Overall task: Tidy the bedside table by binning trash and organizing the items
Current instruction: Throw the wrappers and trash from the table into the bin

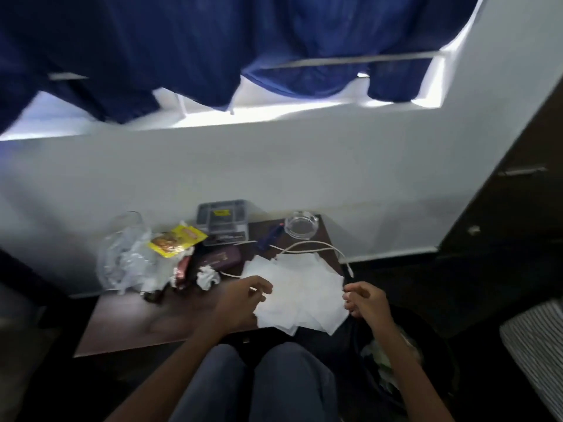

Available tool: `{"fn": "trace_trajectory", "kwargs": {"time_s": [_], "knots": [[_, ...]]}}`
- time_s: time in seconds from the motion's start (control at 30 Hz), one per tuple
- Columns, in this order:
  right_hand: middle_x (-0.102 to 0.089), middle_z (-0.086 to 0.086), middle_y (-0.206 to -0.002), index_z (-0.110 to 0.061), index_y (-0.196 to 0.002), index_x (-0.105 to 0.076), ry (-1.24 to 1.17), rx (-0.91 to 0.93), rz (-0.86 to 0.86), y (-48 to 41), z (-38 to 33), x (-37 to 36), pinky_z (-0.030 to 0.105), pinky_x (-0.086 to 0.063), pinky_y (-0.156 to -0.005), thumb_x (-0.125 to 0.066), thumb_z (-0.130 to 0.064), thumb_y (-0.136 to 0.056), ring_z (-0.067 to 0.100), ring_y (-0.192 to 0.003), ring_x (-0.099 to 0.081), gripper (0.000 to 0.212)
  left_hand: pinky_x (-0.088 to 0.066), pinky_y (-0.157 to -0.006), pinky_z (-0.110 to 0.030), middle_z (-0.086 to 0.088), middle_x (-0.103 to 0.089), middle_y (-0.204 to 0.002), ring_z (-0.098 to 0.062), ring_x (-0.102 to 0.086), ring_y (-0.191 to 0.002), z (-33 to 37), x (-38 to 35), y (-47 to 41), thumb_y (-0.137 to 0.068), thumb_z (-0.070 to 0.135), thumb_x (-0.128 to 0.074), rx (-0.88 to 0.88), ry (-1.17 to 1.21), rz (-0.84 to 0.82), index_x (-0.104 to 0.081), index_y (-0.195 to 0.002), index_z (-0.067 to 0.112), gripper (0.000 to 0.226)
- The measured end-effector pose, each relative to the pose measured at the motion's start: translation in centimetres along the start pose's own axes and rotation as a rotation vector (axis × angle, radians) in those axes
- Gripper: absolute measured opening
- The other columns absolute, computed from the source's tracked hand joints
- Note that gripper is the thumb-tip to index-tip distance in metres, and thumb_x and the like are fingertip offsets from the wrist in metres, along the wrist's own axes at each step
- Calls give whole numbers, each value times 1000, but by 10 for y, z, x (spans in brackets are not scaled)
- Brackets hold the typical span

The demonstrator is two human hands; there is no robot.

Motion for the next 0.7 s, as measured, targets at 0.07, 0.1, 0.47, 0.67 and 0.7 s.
{"fn": "trace_trajectory", "kwargs": {"time_s": [0.07, 0.1, 0.47, 0.67, 0.7], "knots": [[-64, 9, -73, -9, -83, -62, 11, 50, -84, 17, -23, -20, 15, -40, -44, -55, 5, -84, 6, -46, -58, 16, -48, -67, -12, 11, -68, -78, 10, -61, -63, -10, 22, 16, -80, -13, -45, 15, 16, 52, -63, -77, 24, 42], [-64, 8, -74, -10, -84, -63, 27, 65, -129, 25, -32, -28, 17, -41, -47, -55, 4, -84, 8, -50, -58, 16, -46, -68, -8, 16, -68, -72, 13, -60, -66, -15, 31, 22, -79, -14, -47, 13, -1, 79, -64, -77, 22, 40], [-69, 8, -82, -12, -85, -66, 247, 87, -364, 79, -64, -107, 21, -46, -58, -55, -1, -84, 16, -63, -62, 16, -38, -84, -12, -6, -63, -115, -11, -57, -97, -79, 102, 72, -81, -5, -51, 181, -38, 350, -66, -111, 8, 35], [-69, 7, -80, -12, -83, -66, 304, 79, -424, 80, -67, -157, 21, -45, -56, -54, -1, -83, 14, -60, -61, 16, -36, -99, -29, -12, -52, -134, -24, -50, -119, -77, 133, 47, -88, 7, -52, 247, 36, 513, -49, -131, 8, 44], [-69, 7, -79, -12, -83, -66, 307, 79, -432, 79, -68, -164, 21, -45, -56, -54, -1, -83, 14, -59, -61, 16, -34, -101, -29, -13, -49, -138, -26, -46, -126, -75, 138, 39, -90, 11, -53, 248, 88, 529, -44, -136, 8, 47]]}}
Point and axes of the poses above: each hand's wrist, its own y-axis away from the middle knuckle, its own x-axis out of the back of the hand, z = x × y, the point moved 5 cm from there along -y, towards the middle knuckle
